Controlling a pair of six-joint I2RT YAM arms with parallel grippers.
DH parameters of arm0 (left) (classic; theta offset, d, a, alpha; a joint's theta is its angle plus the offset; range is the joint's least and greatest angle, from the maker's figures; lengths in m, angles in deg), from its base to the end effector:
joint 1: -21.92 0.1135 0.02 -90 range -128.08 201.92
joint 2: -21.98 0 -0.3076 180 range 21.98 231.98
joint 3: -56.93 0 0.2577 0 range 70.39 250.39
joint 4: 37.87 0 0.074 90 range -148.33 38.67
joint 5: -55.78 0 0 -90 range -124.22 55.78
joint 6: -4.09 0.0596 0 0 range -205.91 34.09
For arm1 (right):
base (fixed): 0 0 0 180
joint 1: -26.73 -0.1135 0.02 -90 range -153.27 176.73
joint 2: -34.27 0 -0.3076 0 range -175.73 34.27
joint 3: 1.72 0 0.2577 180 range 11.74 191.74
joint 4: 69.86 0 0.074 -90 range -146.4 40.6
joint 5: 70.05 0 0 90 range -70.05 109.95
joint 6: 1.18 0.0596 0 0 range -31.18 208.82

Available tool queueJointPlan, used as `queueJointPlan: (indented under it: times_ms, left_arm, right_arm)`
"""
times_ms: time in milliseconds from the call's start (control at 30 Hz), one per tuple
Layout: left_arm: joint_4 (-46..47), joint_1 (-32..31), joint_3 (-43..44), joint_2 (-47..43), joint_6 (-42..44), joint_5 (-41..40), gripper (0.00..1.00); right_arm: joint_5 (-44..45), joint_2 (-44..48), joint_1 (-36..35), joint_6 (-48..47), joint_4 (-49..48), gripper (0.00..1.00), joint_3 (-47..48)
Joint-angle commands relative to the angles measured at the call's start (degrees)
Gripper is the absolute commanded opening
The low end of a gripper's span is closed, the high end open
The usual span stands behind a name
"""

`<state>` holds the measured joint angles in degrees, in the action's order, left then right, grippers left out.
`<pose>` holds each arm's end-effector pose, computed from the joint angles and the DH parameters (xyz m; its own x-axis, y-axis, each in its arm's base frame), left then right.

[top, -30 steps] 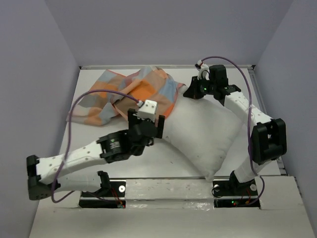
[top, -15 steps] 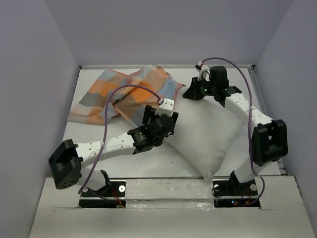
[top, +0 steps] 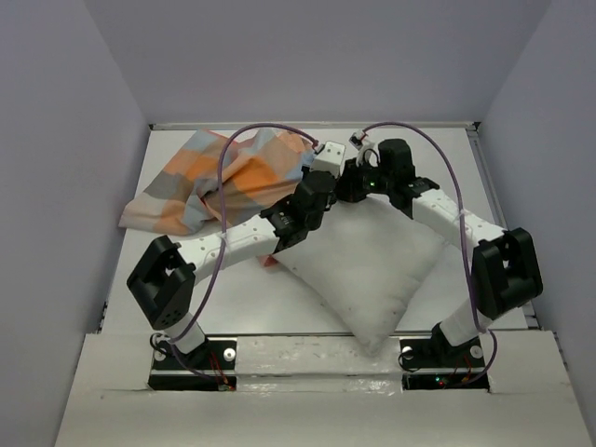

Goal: Put the pillow into the pillowcase

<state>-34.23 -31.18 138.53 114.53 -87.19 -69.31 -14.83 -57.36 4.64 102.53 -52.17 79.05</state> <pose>0.2726 -0.3061 0.3562 -0.0833 0.0806 -0.9933 0.3102 0.9493 0.0510 0.3484 0.1781 0.3137 -0.6135 -0.0389 -0.7888 -0.6462 0.5989 0.4730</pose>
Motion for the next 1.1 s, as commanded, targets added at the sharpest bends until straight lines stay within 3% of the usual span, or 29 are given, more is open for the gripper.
queueJointPlan:
  times_ms: [0,133,200,267,433,500,533,567,633,700,833,867,967,1067]
  left_arm:
    - [6.5,0.3,7.3,-3.2,-2.1,5.5,0.0]
    - [5.9,-0.1,12.3,-5.3,-8.8,14.9,0.0]
    - [2.9,-1.1,14.7,-4.7,-10.4,13.1,0.0]
    - [-0.4,-1.6,14.6,-5.8,-13.7,14.5,0.0]
    - [-4.0,-1.5,7.4,-11.0,-24.9,20.3,0.0]
    - [-4.1,-1.6,5.3,-11.3,-26.9,24.3,0.12]
    - [-4.7,-1.6,3.9,-11.2,-27.5,24.9,0.24]
    - [-5.1,-1.6,3.3,-11.1,-27.6,24.9,0.46]
    - [-6.2,-1.8,1.4,-11.4,-27.4,23.5,0.66]
    - [-6.9,-1.9,-0.5,-13.8,-26.0,22.4,0.79]
    - [-11.0,-2.4,-9.7,-22.0,-25.6,8.0,0.82]
    - [-12.4,-2.4,-14.3,-25.5,-26.1,4.9,0.82]
    - [-17.0,-1.7,-23.4,-30.8,-30.3,-3.4,0.82]
    - [-15.7,0.4,-32.1,-33.9,-34.4,-2.8,0.81]
  right_arm:
    - [-3.4,2.3,-6.0,2.5,-5.7,0.0,-3.0]
    - [-10.3,1.7,-8.3,9.6,-16.9,0.0,-7.0]
    - [-14.5,2.7,-8.9,14.0,-25.2,0.0,-10.6]
    - [-11.6,4.4,-8.2,13.4,-25.2,0.0,-11.6]
    - [-15.2,4.7,2.8,17.1,-25.5,0.0,-10.8]
    - [-16.3,2.1,4.7,17.4,-25.1,0.0,-8.2]
    - [-17.1,0.7,5.4,17.5,-24.8,0.0,-5.5]
    - [-17.6,-1.6,6.7,17.9,-24.6,0.0,-4.4]
    - [-17.9,-3.2,8.1,18.4,-23.9,0.0,-2.7]
    - [-18.6,-4.6,10.0,17.8,-20.5,0.0,0.4]
    - [-11.5,-3.6,10.8,11.8,-8.6,0.37,5.0]
    - [-9.3,-2.8,10.8,9.5,-4.4,0.51,6.3]
    - [-0.5,1.9,10.8,7.6,1.7,0.67,7.0]
    - [6.3,8.3,10.8,6.9,4.6,0.7,4.6]
